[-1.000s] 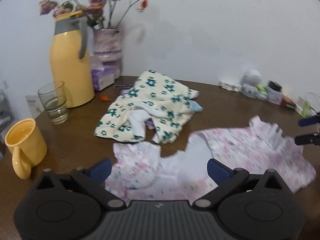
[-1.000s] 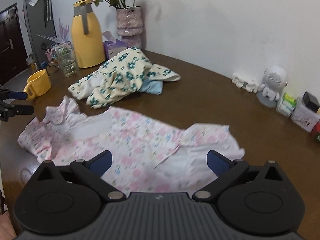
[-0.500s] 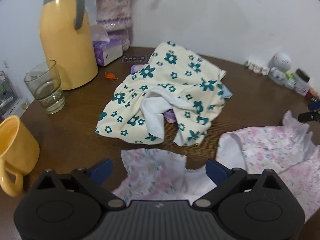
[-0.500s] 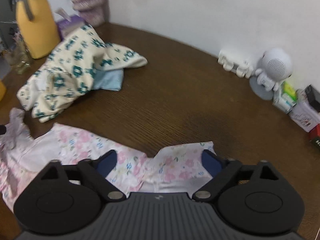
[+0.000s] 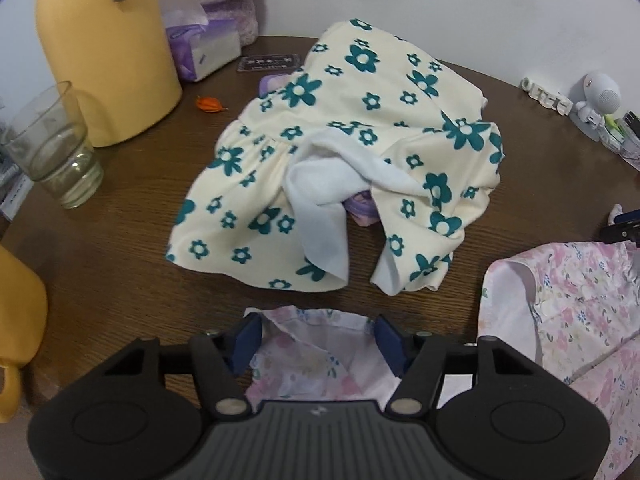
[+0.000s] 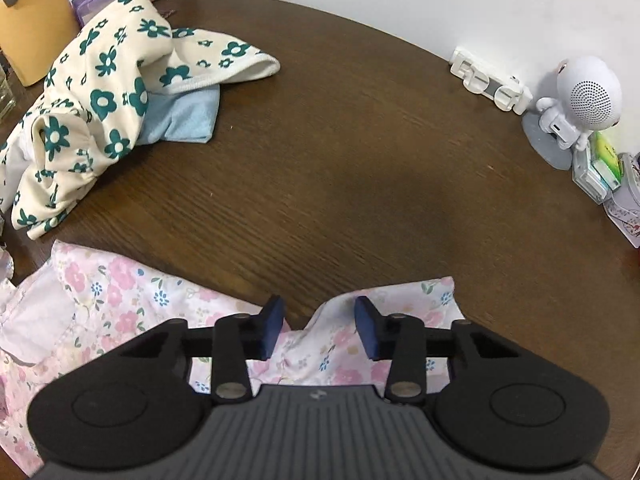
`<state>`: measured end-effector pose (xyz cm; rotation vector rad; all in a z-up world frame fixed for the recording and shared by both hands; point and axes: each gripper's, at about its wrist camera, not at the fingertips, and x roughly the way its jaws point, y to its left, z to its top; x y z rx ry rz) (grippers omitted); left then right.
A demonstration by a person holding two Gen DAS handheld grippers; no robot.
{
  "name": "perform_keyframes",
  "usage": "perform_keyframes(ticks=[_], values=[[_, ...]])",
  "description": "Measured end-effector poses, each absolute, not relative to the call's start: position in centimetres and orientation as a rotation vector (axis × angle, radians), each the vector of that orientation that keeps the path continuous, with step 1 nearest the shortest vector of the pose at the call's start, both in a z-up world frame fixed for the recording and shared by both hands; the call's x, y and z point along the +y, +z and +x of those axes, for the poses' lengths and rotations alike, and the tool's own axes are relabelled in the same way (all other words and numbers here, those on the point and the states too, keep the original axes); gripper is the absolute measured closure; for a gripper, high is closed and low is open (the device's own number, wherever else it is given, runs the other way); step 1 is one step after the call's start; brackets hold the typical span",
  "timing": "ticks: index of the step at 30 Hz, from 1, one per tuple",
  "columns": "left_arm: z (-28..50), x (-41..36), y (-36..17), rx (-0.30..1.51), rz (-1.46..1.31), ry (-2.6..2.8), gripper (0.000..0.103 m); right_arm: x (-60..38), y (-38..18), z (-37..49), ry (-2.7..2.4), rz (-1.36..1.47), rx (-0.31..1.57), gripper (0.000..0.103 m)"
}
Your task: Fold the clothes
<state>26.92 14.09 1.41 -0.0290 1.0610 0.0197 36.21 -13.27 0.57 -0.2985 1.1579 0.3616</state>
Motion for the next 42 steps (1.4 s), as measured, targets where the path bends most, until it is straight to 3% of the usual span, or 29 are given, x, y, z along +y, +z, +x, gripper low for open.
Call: perform_keyframes(ticks=[1,3,7,9,10,16,23,29,31,34,36,37,38,40,41,42], values=[[27.0,14.0,1.3,1.065,-0.025,0.02,0.043,-13.3,0.4,36.1,0.361,-0.297,1.16,0.073],[27.1,13.8,0.9,1.079,-0.017,0.025,0.058,-13.3,0.2,36.0,0.36,-0.294,1.163,0.086],[27.0,13.4,0.7,1.07,0.001,0.036,0.071,-13.3,-0.2,36.0,0.346,-0.299,1.166,0.092],[27.0,13.2,0.8,1.063,0.001,0.041,0.096,-13.4,-0.3,36.1,0.337,-0.295,1.161,0.096],[27.0,13.2,0.8,1.06,-0.004,0.041,0.1,-13.5,-0.2,36.0,0.331,-0.294,1.156,0.098],[24.3,12.2,3.4,0.912,0.052,0.043,0.102,-14.4,2.2,34.3,0.345,-0.25,1.075,0.101],[15.1,11.4,7.1,0.661,0.058,-0.006,0.102,-18.3,7.1,25.5,0.429,-0.131,0.866,0.101],[8.1,11.1,5.3,0.63,-0.019,0.004,0.102,-21.6,6.2,20.0,0.456,-0.047,0.842,0.103],[7.5,11.5,3.9,0.677,-0.05,0.012,0.101,-22.7,6.0,18.2,0.465,-0.018,0.834,0.102],[8.2,12.4,3.2,0.735,-0.112,0.04,0.09,-24.4,5.5,15.4,0.478,0.024,0.822,0.098],[9.0,12.7,4.0,0.747,-0.123,0.063,0.062,-24.9,5.8,15.3,0.48,0.055,0.822,0.091],[9.6,12.4,4.7,0.742,-0.11,0.054,0.056,-24.6,6.2,16.3,0.48,0.057,0.827,0.072],[10.3,12.0,5.6,0.731,-0.087,0.033,0.047,-24.4,6.6,17.3,0.48,0.059,0.833,0.045],[12.0,11.0,7.3,0.718,-0.037,-0.013,0.03,-22.9,7.2,20.1,0.474,0.029,0.867,0.026],[13.3,10.2,7.9,0.722,-0.009,-0.042,0.024,-22.1,7.3,21.4,0.467,0.022,0.881,0.027],[14.6,9.4,8.3,0.733,0.012,-0.067,0.023,-20.9,7.4,23.2,0.455,0.014,0.901,0.027]])
